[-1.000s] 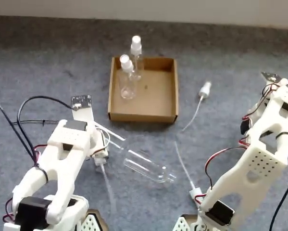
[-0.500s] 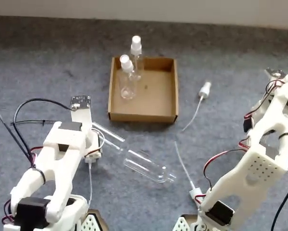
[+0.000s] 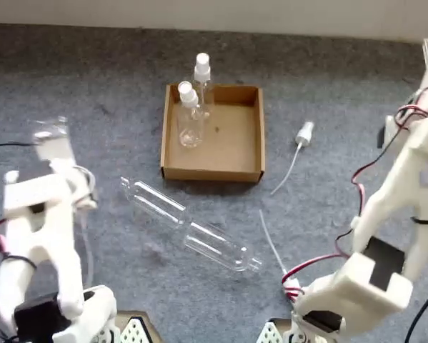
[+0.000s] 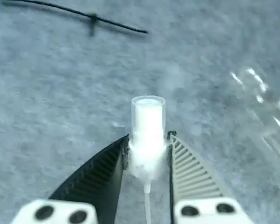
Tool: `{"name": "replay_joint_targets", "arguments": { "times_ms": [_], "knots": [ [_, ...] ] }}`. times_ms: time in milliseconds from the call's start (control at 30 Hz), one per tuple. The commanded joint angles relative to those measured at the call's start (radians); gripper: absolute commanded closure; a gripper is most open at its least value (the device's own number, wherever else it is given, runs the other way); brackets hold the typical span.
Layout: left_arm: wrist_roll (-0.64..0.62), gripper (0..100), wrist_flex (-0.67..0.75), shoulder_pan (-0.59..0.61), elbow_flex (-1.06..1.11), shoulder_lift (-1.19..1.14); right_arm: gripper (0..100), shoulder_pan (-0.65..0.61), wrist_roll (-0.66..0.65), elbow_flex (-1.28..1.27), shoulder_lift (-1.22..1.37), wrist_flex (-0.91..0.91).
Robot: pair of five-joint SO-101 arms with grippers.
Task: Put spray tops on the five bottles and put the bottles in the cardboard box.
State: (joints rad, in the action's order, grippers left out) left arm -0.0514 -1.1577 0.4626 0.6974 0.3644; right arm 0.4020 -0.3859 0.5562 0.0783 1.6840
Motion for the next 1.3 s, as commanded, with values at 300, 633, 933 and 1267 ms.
{"name": "replay_joint_targets", "arguments": {
  "times_ms": [300, 633, 933, 1267],
  "knots": [
    [0.058, 96, -0.152, 0.108, -0.499, 0.013, 99.3, -0.421, 0.273, -0.147, -0.426, -0.228],
    [-0.012, 96, -0.364, -0.148, -0.906, 0.188, 99.3, -0.613, 0.316, -1.017, -0.964, -0.805],
    [-0.014, 96, -0.407, -0.39, -0.871, 0.473, 99.4, -0.476, 0.089, -1.54, -1.339, -0.969],
    [-0.006, 96, -0.425, -0.392, -0.561, 0.538, 99.4, 0.068, -0.226, -1.503, -0.785, -0.978]
  ]
}}
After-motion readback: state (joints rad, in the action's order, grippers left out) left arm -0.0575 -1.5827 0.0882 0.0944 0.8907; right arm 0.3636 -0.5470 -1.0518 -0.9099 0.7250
